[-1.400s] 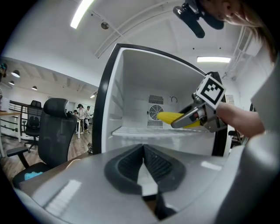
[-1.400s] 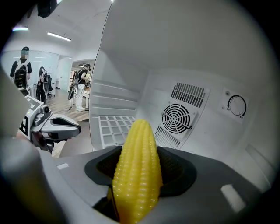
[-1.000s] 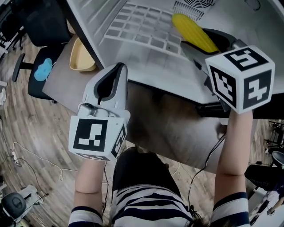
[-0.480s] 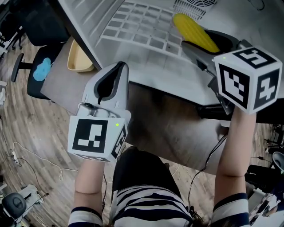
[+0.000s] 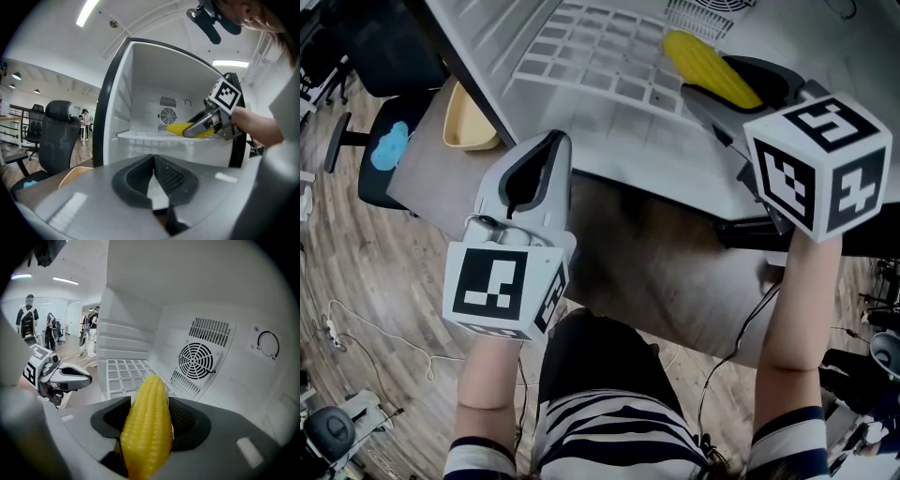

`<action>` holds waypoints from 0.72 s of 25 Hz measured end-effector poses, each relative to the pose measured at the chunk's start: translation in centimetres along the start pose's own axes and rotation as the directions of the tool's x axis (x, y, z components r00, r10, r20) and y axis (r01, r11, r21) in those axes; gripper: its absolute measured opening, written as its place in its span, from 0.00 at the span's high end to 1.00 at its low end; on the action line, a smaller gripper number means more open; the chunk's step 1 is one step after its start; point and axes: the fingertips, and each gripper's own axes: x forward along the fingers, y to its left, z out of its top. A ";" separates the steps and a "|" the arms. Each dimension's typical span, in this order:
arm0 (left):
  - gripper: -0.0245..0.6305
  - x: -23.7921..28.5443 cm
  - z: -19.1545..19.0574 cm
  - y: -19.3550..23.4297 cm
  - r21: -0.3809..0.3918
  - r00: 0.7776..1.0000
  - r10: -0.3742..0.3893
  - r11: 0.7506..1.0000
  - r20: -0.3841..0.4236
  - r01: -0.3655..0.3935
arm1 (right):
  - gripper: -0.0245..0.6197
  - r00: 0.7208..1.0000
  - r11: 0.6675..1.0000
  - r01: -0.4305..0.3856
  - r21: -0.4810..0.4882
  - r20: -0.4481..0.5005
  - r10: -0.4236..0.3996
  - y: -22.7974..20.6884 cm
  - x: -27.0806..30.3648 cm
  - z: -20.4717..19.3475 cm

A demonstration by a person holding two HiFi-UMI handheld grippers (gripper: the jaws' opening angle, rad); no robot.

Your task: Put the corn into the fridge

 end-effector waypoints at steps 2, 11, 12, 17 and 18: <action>0.96 -0.1 0.2 0.0 0.000 1.000 0.000 1.000 0.001 0.000 | 0.56 1.000 1.000 0.003 -0.002 0.002 -0.003 0.0 0.0 0.1; 0.96 -1.0 1.2 0.2 0.007 1.000 0.003 1.000 0.011 -0.003 | 0.55 0.994 0.998 0.067 0.013 0.082 -0.068 -0.3 -1.1 1.6; 0.96 -1.2 1.4 0.2 0.009 1.000 0.005 1.000 0.014 -0.005 | 0.55 0.993 0.997 0.080 0.018 0.090 -0.082 -0.4 -1.4 1.7; 0.96 -2.0 2.3 0.4 0.007 1.000 0.018 1.000 0.023 -0.019 | 0.56 0.982 0.991 0.129 0.046 0.130 -0.134 -0.5 -3.2 2.2; 0.96 -2.1 2.5 0.4 0.007 0.999 0.021 1.000 0.025 -0.021 | 0.57 0.981 0.990 0.135 0.050 0.135 -0.140 -0.4 -3.6 2.3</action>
